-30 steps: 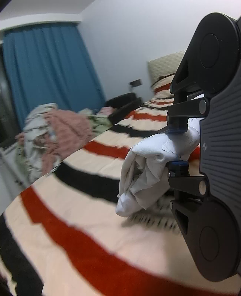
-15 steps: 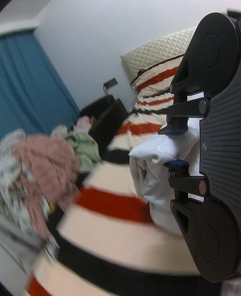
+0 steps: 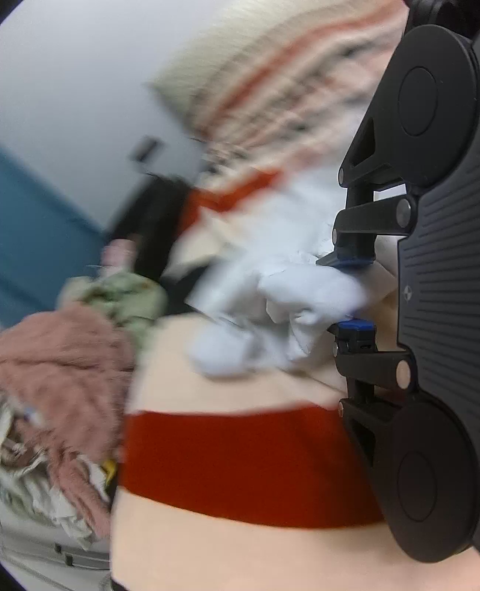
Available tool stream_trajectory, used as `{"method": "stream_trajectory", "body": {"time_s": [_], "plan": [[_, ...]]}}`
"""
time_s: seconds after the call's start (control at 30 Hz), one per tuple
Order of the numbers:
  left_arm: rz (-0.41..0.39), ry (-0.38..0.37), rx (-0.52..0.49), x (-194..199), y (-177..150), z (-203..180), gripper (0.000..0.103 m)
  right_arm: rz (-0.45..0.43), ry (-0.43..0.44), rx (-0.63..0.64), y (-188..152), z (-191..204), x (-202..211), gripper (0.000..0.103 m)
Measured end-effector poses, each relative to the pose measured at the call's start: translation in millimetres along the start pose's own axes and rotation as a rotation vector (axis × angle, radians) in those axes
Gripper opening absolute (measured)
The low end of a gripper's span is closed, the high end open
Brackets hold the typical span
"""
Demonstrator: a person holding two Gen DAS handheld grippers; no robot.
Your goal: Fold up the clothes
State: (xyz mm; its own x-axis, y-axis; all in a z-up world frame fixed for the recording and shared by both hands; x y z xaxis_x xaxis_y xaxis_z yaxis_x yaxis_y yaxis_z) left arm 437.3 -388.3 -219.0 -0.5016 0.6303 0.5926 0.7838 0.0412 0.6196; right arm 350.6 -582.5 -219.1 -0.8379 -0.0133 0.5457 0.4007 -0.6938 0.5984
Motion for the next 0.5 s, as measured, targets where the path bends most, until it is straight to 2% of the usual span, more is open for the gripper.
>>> {"method": "stream_trajectory", "body": {"time_s": [0.07, 0.2, 0.3, 0.37, 0.43, 0.5], "plan": [[0.019, 0.008, -0.068, 0, -16, 7, 0.032, 0.038, -0.01, 0.004, -23, -10, -2, 0.024], [0.014, 0.06, -0.136, 22, -27, 7, 0.035, 0.087, -0.058, -0.056, -24, -9, 8, 0.025], [0.001, 0.116, -0.195, 57, -24, -8, 0.036, 0.144, -0.136, -0.069, -21, -1, 28, 0.025], [-0.014, 0.113, -0.228, 91, -15, -25, 0.041, 0.164, -0.159, -0.043, -17, 11, 54, 0.025], [-0.036, 0.117, -0.254, 128, -7, -42, 0.046, 0.143, -0.15, 0.008, -12, 29, 85, 0.025], [-0.058, 0.121, -0.28, 165, 1, -59, 0.055, 0.11, -0.141, 0.054, -5, 48, 120, 0.025]]}}
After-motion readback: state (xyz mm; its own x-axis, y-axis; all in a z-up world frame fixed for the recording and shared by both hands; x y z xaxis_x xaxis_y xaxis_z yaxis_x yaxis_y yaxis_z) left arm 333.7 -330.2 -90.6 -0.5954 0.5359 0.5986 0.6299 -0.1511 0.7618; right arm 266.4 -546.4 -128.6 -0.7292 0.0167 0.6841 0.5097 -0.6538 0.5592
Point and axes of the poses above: each gripper's, at about its wrist camera, not at the fingertips, and x roughly against the way its jaws point, z to its left, y to its top, the point moved 8 cm from there along -x, roughly the way its jaws point, and after that the axes turned 7 degrees about x, right-handed, at the moved point
